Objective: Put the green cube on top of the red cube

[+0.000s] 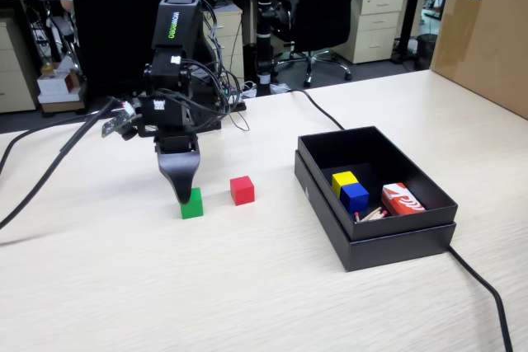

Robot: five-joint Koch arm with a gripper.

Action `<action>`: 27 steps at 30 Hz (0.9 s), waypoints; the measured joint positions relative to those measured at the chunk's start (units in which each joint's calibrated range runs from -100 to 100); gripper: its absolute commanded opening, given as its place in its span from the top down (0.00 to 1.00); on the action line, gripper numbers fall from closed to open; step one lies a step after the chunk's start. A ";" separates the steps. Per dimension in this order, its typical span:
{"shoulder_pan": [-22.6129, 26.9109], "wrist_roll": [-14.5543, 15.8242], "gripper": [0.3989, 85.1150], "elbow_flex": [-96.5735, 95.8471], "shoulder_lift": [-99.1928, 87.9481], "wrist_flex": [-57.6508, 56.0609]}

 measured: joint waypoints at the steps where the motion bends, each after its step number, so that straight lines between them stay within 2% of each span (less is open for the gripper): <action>1: 0.15 0.00 0.44 0.00 0.65 0.00; 10: 1.12 0.68 0.45 3.29 5.70 0.00; 20: 0.93 1.32 0.55 3.47 8.93 0.00; 24: 0.93 1.61 0.70 3.47 8.93 0.00; 26: 0.93 1.61 0.82 3.47 9.06 0.00; 27: 0.88 1.61 0.92 3.47 9.06 0.00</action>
